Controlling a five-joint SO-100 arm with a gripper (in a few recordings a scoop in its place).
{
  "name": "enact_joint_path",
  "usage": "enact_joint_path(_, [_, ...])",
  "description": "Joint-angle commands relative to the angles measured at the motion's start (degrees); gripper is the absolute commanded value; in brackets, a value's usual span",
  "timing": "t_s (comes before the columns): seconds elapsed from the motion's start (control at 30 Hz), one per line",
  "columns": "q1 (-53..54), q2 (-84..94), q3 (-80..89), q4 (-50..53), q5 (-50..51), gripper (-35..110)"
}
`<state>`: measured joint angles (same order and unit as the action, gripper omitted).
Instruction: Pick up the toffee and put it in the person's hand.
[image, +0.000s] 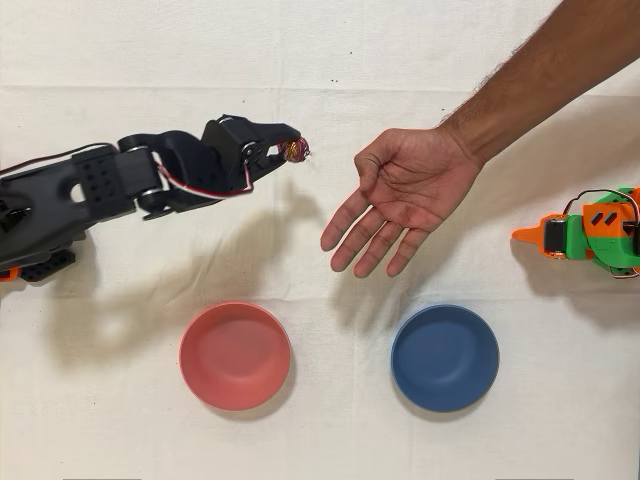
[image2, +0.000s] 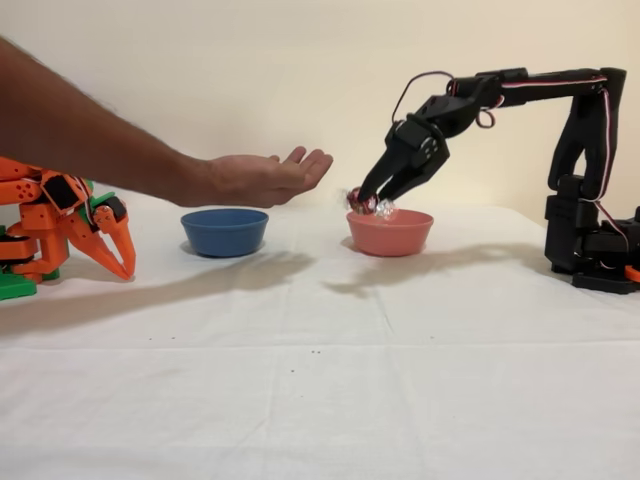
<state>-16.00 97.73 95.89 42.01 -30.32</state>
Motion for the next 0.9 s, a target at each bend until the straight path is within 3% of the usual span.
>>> enact_joint_path(0.0, [1.32, 7.56, -9.4, 4.57, -0.44, 3])
enact_joint_path(0.37, [5.8, 6.94, -22.41, 8.96, -2.64, 3])
enact_joint_path(0.87, [7.47, -2.55, -33.22, 5.89, -6.86, 3])
